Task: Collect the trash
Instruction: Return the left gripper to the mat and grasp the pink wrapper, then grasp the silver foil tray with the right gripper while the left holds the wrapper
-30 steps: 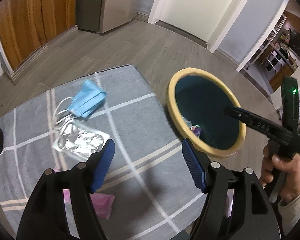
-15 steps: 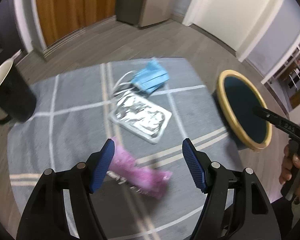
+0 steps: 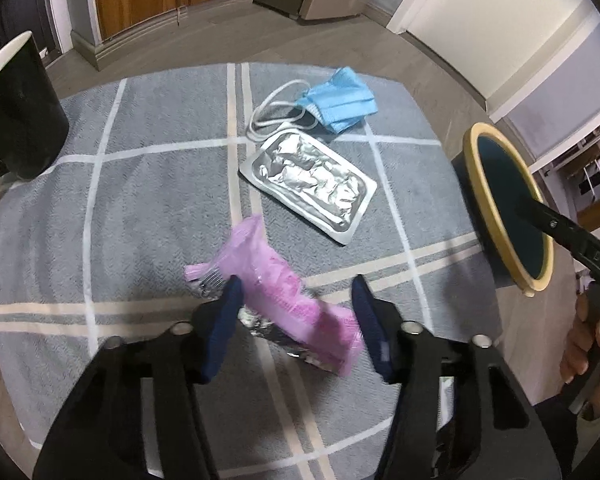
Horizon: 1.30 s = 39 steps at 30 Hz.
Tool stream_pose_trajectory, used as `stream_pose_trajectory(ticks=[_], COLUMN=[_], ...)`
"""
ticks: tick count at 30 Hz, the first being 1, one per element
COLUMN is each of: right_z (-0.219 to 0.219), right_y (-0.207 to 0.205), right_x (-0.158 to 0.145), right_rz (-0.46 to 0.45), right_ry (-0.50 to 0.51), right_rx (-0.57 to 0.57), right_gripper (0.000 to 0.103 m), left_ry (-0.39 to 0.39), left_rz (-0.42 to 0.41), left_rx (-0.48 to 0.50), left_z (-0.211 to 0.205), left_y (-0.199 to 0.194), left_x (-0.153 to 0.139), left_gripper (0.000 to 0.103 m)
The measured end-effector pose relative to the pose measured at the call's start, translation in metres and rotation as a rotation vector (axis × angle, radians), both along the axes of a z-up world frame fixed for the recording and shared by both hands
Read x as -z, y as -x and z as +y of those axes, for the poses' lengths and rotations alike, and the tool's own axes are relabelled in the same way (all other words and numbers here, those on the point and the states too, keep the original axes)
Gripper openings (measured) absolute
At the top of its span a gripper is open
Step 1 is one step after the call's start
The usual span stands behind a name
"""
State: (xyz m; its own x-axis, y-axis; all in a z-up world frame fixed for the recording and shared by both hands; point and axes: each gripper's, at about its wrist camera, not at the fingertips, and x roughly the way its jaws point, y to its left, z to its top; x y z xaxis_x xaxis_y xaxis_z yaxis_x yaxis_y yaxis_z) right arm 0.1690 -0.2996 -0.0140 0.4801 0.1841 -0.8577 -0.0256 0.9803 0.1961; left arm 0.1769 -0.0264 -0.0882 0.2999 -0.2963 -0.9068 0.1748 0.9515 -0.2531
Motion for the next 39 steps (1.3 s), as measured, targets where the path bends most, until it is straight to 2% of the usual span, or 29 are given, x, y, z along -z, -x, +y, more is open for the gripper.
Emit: stream_pose_trajectory(ticks=[1, 2, 3, 7, 11, 15, 19, 28, 33, 39], right_z=[0.005, 0.01, 0.015, 0.029, 0.044, 0.063, 0.088, 0.134, 0.147, 0.163], right_y=[-0.001, -0.001, -0.002, -0.005, -0.008, -0.01, -0.012, -0.029, -0.045, -0.065], right_x=[0.0, 0.001, 0.002, 0.006, 0.011, 0.013, 0.016, 0.033, 0.046, 0.066], right_rz=[0.001, 0.003, 0.005, 0.013, 0.025, 0.029, 0.019, 0.031, 0.055, 0.093], right_ry=[0.003, 0.007, 0.012, 0.018, 0.018, 0.027, 0.059, 0.129, 0.165, 0.216], right_rx=[-0.013, -0.027, -0.039, -0.076, -0.11, -0.168, -0.25, -0.412, -0.461, -0.545], right_gripper=[0.065, 0.065, 0.065, 0.065, 0.065, 0.068, 0.077, 0.08, 0.081, 0.084], left_ry=[-0.013, -0.017, -0.005, -0.022, 0.002, 0.014, 0.032, 0.091, 0.124, 0.143], left_rz=[0.011, 0.019, 0.024, 0.019, 0.017, -0.008, -0.041, -0.11, -0.11, -0.098], left_rx=[0.0, 0.0, -0.001, 0.038, 0.053, 0.037, -0.006, -0.134, -0.18, -0.182], left_z=[0.001, 0.001, 0.002, -0.003, -0.003, 0.007, 0.023, 0.072, 0.091, 0.092], left_y=[-0.001, -0.002, -0.002, -0.001, 0.001, -0.001, -0.006, -0.018, -0.017, -0.017], left_x=[0.005, 0.007, 0.009, 0.007, 0.003, -0.009, -0.024, -0.053, -0.058, -0.057], left_gripper=[0.042, 0.038, 0.038, 0.022, 0.012, 0.009, 0.009, 0.009, 0.008, 0.008])
